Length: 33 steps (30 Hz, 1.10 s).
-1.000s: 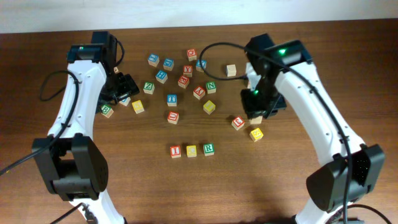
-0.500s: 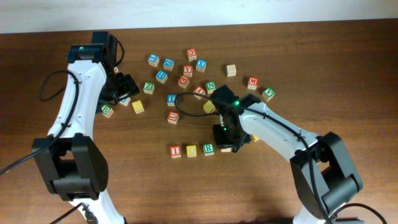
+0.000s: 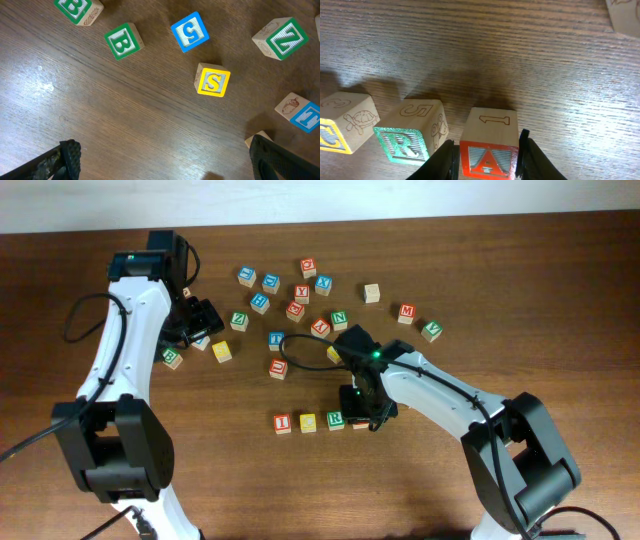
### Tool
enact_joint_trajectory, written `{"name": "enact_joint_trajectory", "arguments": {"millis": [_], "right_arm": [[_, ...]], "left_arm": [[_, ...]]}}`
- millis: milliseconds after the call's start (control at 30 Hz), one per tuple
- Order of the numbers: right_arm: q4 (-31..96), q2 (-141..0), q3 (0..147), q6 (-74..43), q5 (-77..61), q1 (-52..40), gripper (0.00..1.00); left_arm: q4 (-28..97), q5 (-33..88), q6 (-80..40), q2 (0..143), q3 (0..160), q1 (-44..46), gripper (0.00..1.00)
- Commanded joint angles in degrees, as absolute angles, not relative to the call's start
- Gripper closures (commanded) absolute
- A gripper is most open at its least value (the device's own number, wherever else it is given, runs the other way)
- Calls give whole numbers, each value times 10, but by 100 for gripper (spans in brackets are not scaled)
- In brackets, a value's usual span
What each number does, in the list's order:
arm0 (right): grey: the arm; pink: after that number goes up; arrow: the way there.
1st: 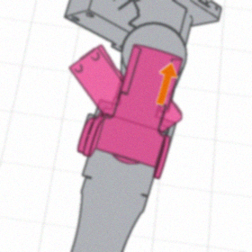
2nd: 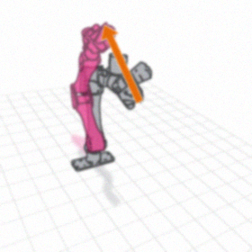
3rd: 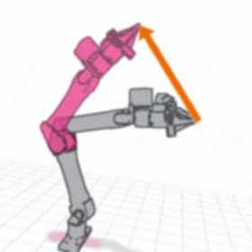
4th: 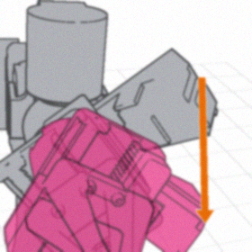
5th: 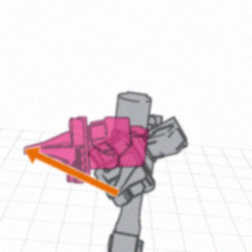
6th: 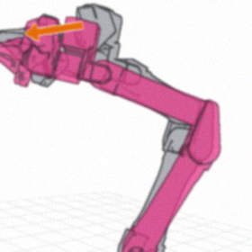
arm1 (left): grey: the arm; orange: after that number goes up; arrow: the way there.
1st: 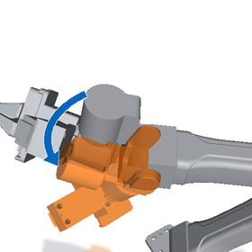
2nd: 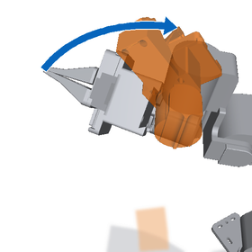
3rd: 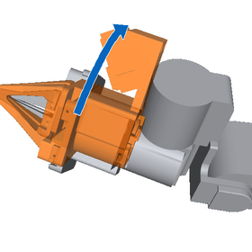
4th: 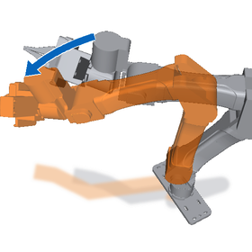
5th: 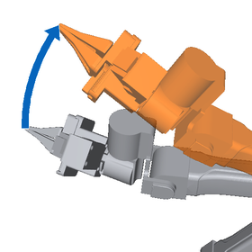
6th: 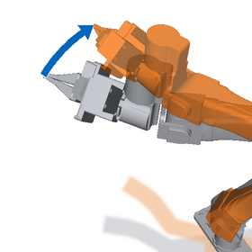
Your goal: Spell out ICRA
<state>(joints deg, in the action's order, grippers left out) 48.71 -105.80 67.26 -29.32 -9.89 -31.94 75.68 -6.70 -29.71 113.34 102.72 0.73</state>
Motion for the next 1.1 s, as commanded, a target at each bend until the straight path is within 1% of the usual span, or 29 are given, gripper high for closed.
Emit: {"name": "enact_joint_trajectory", "arguments": {"millis": [0, 100, 200, 367, 567, 767, 833, 900, 967, 1033, 1067], "right_arm": [[483, -1053, 665, -310, -112, -323, 70], [482, -1053, 665, -310, -114, -323, 70], [481, -1053, 666, -310, -118, -323, 65], [480, -1053, 673, -310, -135, -322, 63], [517, -1053, 719, -310, -132, -322, 60], [608, -1051, 780, -302, -129, -295, 60], [649, -1045, 808, -278, -129, -287, 61], [682, -1017, 835, -263, -128, -276, 67], [695, -961, 839, -257, -120, -258, 68], [720, -867, 839, -257, -80, -231, 67], [735, -825, 839, -257, -55, -221, 61]], "left_arm": [[757, -74, -300, 1119, 1031, 6, 1], [757, -74, -300, 1119, 1031, 6, 1], [757, -74, -300, 1119, 1031, 6, 1], [757, -74, -300, 1119, 1031, 6, 1], [757, -74, -300, 1119, 1031, 6, 1], [757, -74, -300, 1119, 1031, 6, 1], [757, -74, -300, 1119, 1031, 6, 1], [757, -74, -300, 1119, 1031, 6, 1], [757, -74, -300, 1119, 1031, 6, 1], [757, -74, -300, 1119, 1031, 6, 1], [757, -74, -300, 1119, 1031, 6, 1]]}}
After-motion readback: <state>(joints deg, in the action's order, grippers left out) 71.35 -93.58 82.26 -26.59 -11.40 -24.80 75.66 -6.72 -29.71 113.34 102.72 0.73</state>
